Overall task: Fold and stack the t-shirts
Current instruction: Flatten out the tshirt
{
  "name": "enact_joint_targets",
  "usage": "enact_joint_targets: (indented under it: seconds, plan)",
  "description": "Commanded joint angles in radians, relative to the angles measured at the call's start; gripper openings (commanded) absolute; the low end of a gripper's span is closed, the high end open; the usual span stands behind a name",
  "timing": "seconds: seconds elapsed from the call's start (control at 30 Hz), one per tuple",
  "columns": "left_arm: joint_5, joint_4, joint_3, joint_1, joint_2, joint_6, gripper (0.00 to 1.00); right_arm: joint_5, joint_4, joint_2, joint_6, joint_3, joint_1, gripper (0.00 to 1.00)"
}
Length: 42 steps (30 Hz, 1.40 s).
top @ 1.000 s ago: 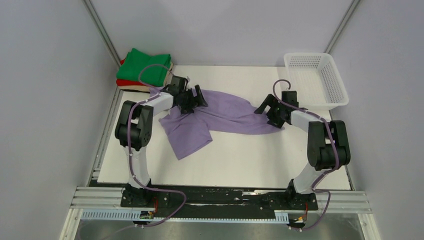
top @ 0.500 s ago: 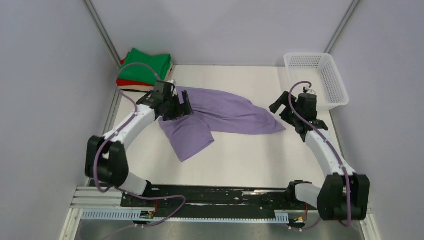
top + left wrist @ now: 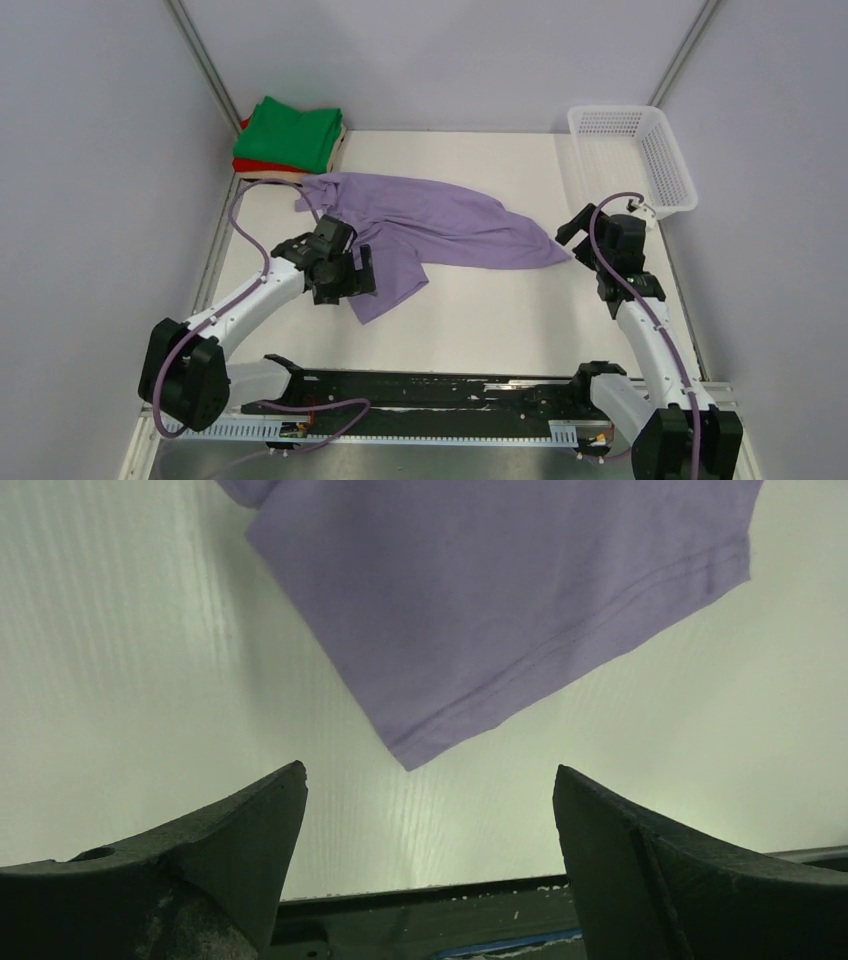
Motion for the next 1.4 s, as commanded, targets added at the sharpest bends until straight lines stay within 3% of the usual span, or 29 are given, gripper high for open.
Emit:
enact_joint_targets:
  seconds: [0.0, 0.2, 0.4, 0.63, 0.87, 1.0, 1.07, 1.13, 1.17, 1.23, 1.37]
  plan:
    - [-0.008, 0.062, -0.011, -0.074, 0.069, -0.064, 0.99, 0.023, 0.021, -0.004, 0.006, 0.007, -0.009, 1.0]
    - [-0.006, 0.168, -0.024, -0.113, 0.235, -0.042, 0.88, 0.012, 0.021, 0.016, -0.007, 0.007, -0.011, 1.0]
    - [-0.009, 0.175, -0.022, -0.115, 0.295, -0.018, 0.76, 0.022, 0.022, 0.027, -0.012, 0.005, -0.01, 1.0]
    - [-0.131, 0.02, 0.003, -0.149, 0.31, -0.024, 0.74, 0.038, 0.022, 0.035, -0.012, 0.004, -0.01, 1.0]
    - [-0.17, 0.0, 0.009, -0.226, 0.363, -0.063, 0.7, 0.044, 0.022, 0.051, -0.012, 0.005, -0.01, 1.0]
    - [-0.158, 0.046, 0.011, -0.236, 0.408, -0.081, 0.59, 0.054, 0.023, 0.054, -0.011, 0.007, -0.01, 1.0]
    - [-0.148, 0.068, 0.006, -0.238, 0.421, -0.089, 0.47, 0.066, 0.021, 0.051, -0.003, 0.004, -0.011, 1.0]
    - [-0.154, 0.077, 0.002, -0.238, 0.427, -0.099, 0.3, 0.085, 0.015, 0.048, 0.008, 0.004, -0.012, 1.0]
    - [-0.162, 0.075, 0.002, -0.238, 0.427, -0.102, 0.15, 0.094, 0.01, 0.049, 0.013, 0.006, -0.014, 1.0]
    - [-0.201, 0.056, 0.004, -0.238, 0.411, -0.12, 0.0, 0.109, -0.005, 0.055, 0.022, 0.011, -0.02, 1.0]
    - [-0.303, 0.05, -0.014, -0.237, 0.328, -0.146, 0.0, 0.145, -0.06, 0.086, 0.049, 0.034, -0.034, 1.0]
